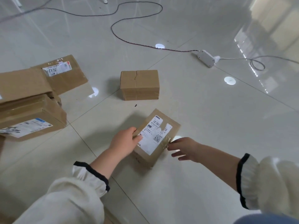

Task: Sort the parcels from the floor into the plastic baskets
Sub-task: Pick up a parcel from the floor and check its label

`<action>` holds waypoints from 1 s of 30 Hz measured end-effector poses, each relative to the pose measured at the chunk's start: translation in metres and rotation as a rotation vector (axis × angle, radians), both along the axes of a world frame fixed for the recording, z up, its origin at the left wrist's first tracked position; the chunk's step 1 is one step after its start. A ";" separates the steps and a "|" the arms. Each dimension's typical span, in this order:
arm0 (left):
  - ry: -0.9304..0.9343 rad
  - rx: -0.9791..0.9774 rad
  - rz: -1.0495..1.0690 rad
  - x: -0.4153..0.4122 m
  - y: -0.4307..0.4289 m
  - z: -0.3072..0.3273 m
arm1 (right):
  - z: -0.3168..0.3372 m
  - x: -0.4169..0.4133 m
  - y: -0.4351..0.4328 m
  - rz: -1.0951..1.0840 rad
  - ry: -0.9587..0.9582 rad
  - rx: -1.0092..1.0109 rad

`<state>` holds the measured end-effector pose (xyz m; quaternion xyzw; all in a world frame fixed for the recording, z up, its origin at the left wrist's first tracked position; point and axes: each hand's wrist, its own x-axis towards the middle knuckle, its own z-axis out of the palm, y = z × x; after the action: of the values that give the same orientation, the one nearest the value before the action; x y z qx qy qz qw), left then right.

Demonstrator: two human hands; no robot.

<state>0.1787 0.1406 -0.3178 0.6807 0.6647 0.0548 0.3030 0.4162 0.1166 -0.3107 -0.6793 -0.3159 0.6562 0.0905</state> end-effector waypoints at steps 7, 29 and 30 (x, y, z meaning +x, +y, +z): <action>-0.442 -0.191 0.467 0.010 -0.036 -0.010 | -0.004 -0.010 0.015 -0.211 0.092 0.249; -0.580 -0.386 0.577 0.016 -0.033 0.000 | 0.005 -0.031 -0.016 -0.271 -0.085 0.317; -0.583 -0.388 0.583 0.016 -0.035 0.005 | 0.012 -0.033 -0.021 -0.228 -0.047 0.308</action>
<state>0.1942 0.1056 -0.3130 0.3518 0.7135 0.2019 0.5713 0.3833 0.0959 -0.2992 -0.7040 -0.3355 0.5694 0.2598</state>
